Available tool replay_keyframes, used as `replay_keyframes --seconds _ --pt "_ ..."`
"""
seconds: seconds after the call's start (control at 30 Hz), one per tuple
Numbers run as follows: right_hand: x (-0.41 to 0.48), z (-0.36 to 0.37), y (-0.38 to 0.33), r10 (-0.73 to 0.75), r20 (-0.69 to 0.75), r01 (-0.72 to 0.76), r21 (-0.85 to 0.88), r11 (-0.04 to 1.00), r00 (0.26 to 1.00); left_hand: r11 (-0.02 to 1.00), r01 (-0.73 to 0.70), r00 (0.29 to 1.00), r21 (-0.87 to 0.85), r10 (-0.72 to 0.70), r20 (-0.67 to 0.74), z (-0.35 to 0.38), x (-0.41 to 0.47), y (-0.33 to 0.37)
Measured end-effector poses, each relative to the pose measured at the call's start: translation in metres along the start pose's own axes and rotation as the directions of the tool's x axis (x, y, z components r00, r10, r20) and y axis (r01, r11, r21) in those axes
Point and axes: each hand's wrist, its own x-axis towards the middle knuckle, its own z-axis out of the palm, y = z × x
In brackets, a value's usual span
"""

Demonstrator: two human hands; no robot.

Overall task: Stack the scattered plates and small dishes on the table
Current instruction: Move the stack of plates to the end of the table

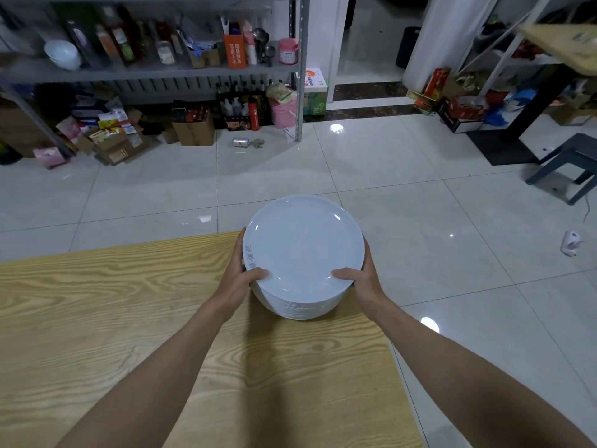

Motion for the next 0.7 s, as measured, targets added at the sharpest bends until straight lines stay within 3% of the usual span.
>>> replay_keyframes --seconds 0.13,0.23,0.33,0.43,0.57,0.7 --pt "-0.007 -0.001 -0.006 0.022 -0.043 -0.027 -0.120 0.992 0.999 0.988 -0.018 0.999 0.151 0.023 -0.034 -0.003 -0.006 0.011" --pt "-0.017 0.006 -0.023 -0.035 -0.146 -0.023 -0.377 0.926 0.989 0.908 0.005 0.991 0.419 0.050 -0.121 -0.013 -0.010 0.025" --pt "-0.027 0.019 -0.048 -0.191 -0.167 0.011 -0.724 0.690 0.967 0.704 0.042 0.986 0.709 0.085 -0.142 -0.033 -0.016 0.035" --pt "-0.039 0.043 -0.075 -0.339 0.014 0.144 -0.921 0.362 0.941 0.532 0.015 0.976 0.847 0.175 -0.127 -0.047 -0.033 0.053" --pt "-0.068 0.097 -0.098 -0.253 0.296 0.305 -0.952 -0.004 0.921 0.267 0.047 0.945 0.963 0.300 -0.129 -0.071 -0.075 0.081" --pt "-0.113 0.170 -0.100 -0.149 0.439 0.421 -0.897 -0.135 0.886 0.112 0.135 0.940 0.985 0.301 -0.163 -0.117 -0.144 0.093"
